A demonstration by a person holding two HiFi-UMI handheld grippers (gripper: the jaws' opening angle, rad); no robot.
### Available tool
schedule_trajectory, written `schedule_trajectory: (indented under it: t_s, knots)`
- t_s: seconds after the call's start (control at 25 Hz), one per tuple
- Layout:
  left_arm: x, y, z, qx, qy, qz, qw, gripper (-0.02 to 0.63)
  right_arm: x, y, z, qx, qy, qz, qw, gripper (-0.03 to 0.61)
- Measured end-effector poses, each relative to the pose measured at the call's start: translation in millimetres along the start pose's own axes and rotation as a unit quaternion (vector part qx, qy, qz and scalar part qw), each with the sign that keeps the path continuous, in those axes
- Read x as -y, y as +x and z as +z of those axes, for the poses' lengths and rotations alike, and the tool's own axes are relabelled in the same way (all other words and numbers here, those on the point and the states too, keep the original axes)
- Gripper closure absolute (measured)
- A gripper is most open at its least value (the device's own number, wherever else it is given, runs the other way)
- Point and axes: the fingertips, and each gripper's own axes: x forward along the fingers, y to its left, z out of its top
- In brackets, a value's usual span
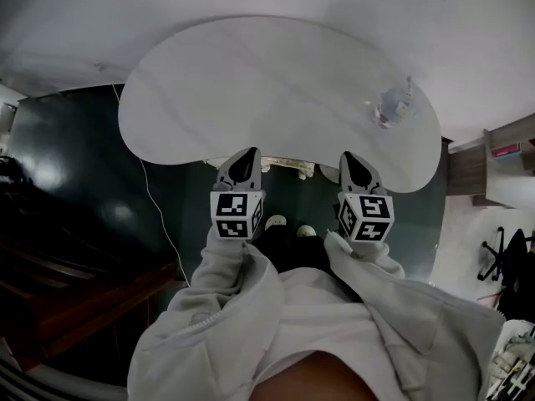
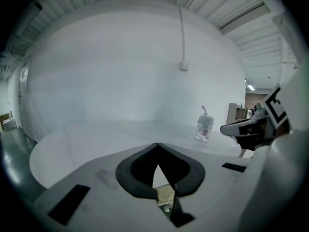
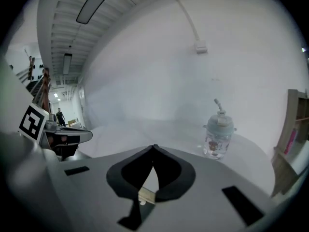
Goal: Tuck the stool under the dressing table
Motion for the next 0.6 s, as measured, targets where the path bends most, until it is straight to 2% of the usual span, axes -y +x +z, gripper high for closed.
schedule_trajectory:
  t_s: [0.4,0.6]
  knots:
    - [34.8,17.8,32.3,0.03,0.029,-0.075,0.9963,0.6,19.2,-41.2,26.5,0.06,-0.009,-0.073,0.995,0.529]
    - [47.6,20.7,35.9,0.032,0.039,-0.094,0.9943,0.6,26.2,-47.9,27.6,0.072,0.004,-0.091,0.993,0.529]
